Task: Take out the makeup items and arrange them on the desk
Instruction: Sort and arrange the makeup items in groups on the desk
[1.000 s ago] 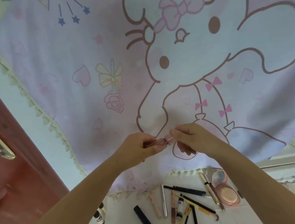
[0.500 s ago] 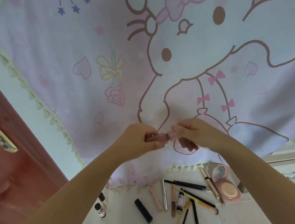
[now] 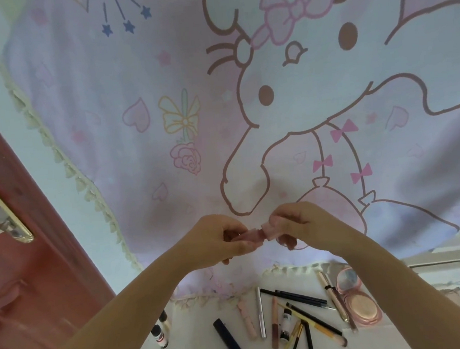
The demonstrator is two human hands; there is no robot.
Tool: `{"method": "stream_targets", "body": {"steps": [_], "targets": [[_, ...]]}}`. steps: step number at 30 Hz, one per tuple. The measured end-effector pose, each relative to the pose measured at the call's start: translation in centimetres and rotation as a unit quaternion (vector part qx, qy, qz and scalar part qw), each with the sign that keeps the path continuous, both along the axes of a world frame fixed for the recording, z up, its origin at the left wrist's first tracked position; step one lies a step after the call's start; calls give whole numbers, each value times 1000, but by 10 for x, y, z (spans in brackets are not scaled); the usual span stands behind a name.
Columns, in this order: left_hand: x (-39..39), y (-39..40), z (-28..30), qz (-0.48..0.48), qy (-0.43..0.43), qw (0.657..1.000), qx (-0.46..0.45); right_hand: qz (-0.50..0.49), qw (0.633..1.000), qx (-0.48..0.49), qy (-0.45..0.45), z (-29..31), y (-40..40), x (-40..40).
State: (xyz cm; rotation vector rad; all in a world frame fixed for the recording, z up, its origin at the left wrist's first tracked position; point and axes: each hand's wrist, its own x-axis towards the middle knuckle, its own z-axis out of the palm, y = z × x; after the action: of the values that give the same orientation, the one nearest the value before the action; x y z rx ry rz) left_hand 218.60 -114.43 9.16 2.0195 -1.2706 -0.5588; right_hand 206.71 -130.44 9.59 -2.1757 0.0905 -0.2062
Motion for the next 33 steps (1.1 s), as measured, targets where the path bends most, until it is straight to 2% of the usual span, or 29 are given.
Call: {"method": "stream_targets", "body": {"steps": [3,6,9,12,19,22,24,28,31,33], "targets": [[2,3,0,16,31,999,-1,23,998,0,-60,0,-2,-2],[1,5,-2,21,30,999,-1,36,996,45,-68,-2,0,-2],[0,6,-7,21,10,1000,1,12,996,82,-21,-6,2,0],[0,8,-13,27,-9,1000,3,5,998,64,26,-9,3,3],[-4,20,-38,45,-87,995,22,-10,997,48,62,-34,12,8],[-8,29,-54,35,-140,988,57,-29,992,66,102,-50,22,13],[-7,37,-67,39,-145,985,81,-31,989,73,122,-63,30,19],[-3,59,-94,57,-108,985,121,-3,987,52,154,-90,51,35],[2,79,-113,86,-33,986,138,14,984,78,161,-113,71,49],[7,94,-126,136,28,981,136,-13,977,114,178,-134,83,57]]}}
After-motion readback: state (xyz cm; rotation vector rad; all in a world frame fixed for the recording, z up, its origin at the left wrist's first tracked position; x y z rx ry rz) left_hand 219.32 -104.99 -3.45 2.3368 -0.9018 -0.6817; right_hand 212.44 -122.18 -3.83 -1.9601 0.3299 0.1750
